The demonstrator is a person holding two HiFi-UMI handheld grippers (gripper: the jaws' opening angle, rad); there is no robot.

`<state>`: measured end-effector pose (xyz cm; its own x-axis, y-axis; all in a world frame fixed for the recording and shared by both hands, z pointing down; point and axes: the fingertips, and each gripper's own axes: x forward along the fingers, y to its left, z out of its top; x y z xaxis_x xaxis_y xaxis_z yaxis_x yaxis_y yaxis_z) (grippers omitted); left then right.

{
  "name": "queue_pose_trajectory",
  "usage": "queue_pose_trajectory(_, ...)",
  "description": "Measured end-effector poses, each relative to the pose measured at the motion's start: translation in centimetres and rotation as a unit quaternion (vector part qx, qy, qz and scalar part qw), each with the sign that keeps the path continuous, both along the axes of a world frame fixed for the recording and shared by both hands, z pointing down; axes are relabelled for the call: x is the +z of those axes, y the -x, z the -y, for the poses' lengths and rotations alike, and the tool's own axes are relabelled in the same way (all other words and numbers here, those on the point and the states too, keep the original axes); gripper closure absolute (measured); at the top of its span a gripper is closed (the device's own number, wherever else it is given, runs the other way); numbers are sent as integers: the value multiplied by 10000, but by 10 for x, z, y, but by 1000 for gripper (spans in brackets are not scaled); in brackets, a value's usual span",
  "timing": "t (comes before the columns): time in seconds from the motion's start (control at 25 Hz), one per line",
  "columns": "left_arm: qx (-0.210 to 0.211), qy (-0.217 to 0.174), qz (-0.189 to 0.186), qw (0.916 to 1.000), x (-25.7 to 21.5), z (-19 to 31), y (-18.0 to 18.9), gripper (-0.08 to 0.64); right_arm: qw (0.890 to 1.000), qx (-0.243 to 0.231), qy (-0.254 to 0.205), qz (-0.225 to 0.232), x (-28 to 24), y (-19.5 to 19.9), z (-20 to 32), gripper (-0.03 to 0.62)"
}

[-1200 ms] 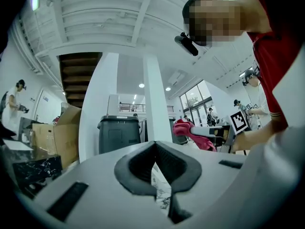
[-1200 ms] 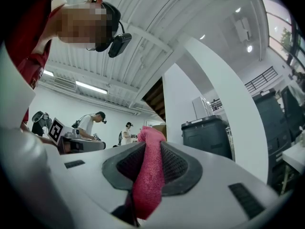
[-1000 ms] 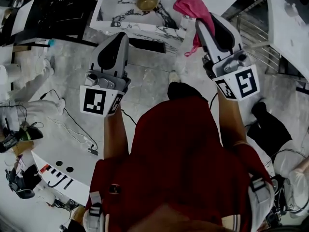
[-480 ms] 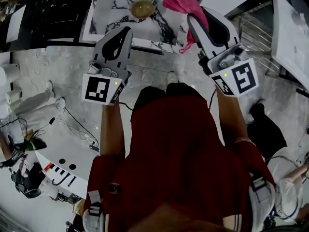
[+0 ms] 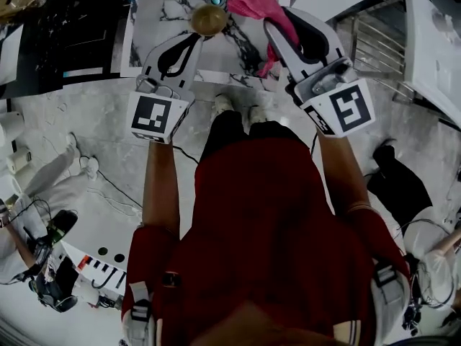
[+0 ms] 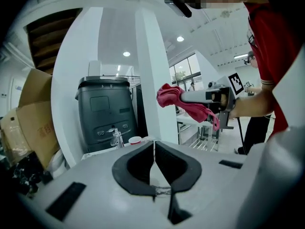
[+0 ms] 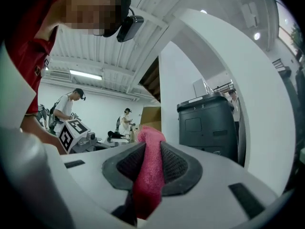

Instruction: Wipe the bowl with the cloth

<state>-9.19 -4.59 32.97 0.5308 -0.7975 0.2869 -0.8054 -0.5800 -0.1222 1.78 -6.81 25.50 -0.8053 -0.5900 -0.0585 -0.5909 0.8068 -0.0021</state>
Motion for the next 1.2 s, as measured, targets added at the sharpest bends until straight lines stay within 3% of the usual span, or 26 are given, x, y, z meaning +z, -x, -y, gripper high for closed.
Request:
queue_pose_trajectory(0.24, 748, 345, 530, 9952, 36, 23, 2, 552, 9985, 314, 208, -394, 29, 27, 18, 505)
queue_pose_trajectory(0.56, 1822, 778, 1156, 9733, 97, 38, 6, 551, 9931, 759, 536, -711, 57, 58, 40, 505)
queue_pose_trajectory(0.88, 2639, 1078, 1982, 9378, 151, 49, 7, 516, 9884, 978, 751, -884, 83, 73, 52, 505)
queue_pose_trajectory(1.2, 3231, 1546, 2532, 8987, 202, 54, 4, 483, 9852, 1004, 1048, -907, 104, 70, 74, 505)
